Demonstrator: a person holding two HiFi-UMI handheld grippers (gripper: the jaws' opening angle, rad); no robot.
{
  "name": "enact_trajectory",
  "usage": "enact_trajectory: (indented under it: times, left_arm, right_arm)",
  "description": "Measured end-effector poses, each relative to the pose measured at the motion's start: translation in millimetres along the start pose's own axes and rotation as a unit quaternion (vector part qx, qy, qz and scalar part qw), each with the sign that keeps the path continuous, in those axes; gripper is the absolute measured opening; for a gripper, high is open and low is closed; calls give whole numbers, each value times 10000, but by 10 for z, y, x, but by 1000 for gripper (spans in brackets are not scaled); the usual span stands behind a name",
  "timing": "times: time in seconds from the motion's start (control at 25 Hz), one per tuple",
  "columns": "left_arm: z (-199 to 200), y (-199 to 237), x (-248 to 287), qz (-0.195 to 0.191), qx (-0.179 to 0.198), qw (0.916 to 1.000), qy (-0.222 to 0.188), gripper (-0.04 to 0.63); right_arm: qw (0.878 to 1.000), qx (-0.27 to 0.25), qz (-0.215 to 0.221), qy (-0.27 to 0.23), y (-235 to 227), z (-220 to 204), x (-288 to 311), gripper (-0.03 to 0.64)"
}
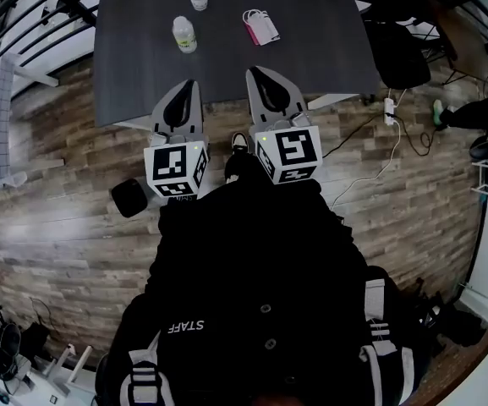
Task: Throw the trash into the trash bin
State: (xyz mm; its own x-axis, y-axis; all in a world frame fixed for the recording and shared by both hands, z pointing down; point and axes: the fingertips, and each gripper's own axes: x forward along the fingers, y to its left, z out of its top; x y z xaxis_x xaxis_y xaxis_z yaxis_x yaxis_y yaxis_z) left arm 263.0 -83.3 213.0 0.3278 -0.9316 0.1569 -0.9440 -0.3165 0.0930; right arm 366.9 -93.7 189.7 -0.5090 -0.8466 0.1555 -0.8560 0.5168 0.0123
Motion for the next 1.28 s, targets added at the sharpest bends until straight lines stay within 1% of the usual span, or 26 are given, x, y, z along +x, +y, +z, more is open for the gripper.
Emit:
enact_trajectory:
  times: [0.28,0.56,0.68,0.88,1.12,1.28]
  left_arm:
    - [66,106,663,178,-56,9997,124,0]
    - [9,201,1058,404,-129,9988,244,0]
    - [-45,326,1148,513,-183,9982,247,0]
    - [-105,563,1254,635,-165,9976,221,0]
    - [-359,800,1316,635,-298,9962,511,0]
    - [-535,932,1434,622,-336,9951,695,0]
  right_arm:
    - [9996,41,251,87,-381,12,496,14]
    - [9983,126,512,263,-586,-109,860,14]
    - [9979,159,561,281,-596,-151,1017,14]
    - [9978,157,557,332,-568,-204,1241,14]
    - [9975,138,463,518,-490,-324,1416,14]
    - [9962,165,462,723,-468,-485,1584,14]
